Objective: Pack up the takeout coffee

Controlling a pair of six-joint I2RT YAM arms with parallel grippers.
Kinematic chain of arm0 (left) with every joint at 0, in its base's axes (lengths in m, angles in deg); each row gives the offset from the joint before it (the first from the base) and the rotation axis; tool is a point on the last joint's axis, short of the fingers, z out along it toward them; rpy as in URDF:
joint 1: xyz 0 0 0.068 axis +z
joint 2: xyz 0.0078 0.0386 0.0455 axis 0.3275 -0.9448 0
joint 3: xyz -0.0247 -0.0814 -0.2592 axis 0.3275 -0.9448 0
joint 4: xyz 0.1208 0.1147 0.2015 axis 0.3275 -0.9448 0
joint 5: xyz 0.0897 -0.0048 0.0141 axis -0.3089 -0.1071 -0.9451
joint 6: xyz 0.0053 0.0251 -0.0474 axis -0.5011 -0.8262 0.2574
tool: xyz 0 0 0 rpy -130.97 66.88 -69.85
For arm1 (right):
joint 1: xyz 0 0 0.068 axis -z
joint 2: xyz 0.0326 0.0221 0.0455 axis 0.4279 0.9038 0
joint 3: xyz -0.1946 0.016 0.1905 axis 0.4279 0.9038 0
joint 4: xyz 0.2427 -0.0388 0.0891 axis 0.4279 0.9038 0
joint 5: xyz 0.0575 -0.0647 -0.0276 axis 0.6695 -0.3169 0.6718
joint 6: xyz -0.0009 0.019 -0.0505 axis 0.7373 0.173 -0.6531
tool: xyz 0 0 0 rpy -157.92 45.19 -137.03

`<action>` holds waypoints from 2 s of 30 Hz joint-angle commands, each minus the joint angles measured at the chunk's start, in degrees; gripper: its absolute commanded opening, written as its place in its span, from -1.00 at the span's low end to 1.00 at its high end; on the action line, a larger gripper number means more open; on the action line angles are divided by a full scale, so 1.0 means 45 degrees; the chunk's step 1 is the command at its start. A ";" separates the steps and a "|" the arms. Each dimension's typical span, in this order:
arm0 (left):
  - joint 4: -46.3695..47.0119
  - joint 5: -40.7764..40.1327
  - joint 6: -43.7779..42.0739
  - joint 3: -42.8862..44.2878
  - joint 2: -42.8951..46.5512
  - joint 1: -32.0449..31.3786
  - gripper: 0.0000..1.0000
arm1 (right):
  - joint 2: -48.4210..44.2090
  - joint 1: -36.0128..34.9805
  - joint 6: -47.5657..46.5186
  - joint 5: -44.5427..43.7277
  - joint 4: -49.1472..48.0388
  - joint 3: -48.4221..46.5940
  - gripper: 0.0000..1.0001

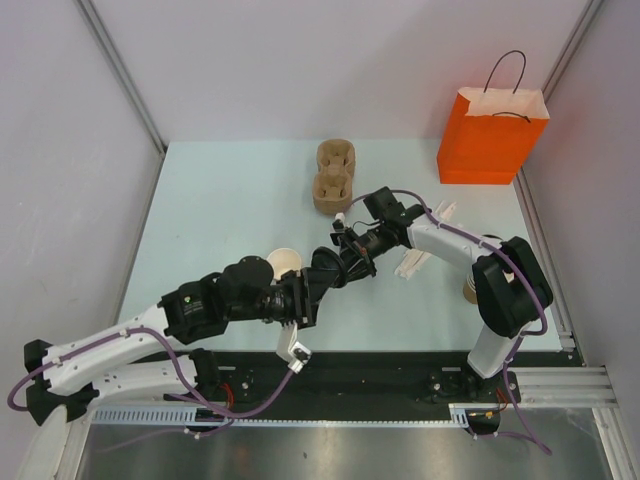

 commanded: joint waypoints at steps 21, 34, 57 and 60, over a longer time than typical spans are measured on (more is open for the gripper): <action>-0.0731 -0.0968 -0.1096 0.0596 -0.0162 -0.0704 -0.28 | -0.0159 0.0094 -0.0084 0.0370 0.0157 -0.0055 -1.00; -0.0652 -0.1768 -0.1057 0.1084 -0.0690 -0.1387 -0.30 | -0.0140 0.0114 -0.0221 0.0214 0.0119 -0.0074 -1.00; -0.1902 -0.3527 -0.0901 0.2197 -0.1413 -0.2051 -0.69 | -0.0062 0.0134 -0.0612 -0.0060 0.0197 -0.0074 -1.00; -0.1883 -0.3546 -0.0803 0.2178 -0.1374 -0.2071 -0.78 | -0.0081 0.0134 -0.0651 -0.0079 0.0197 -0.0074 -1.00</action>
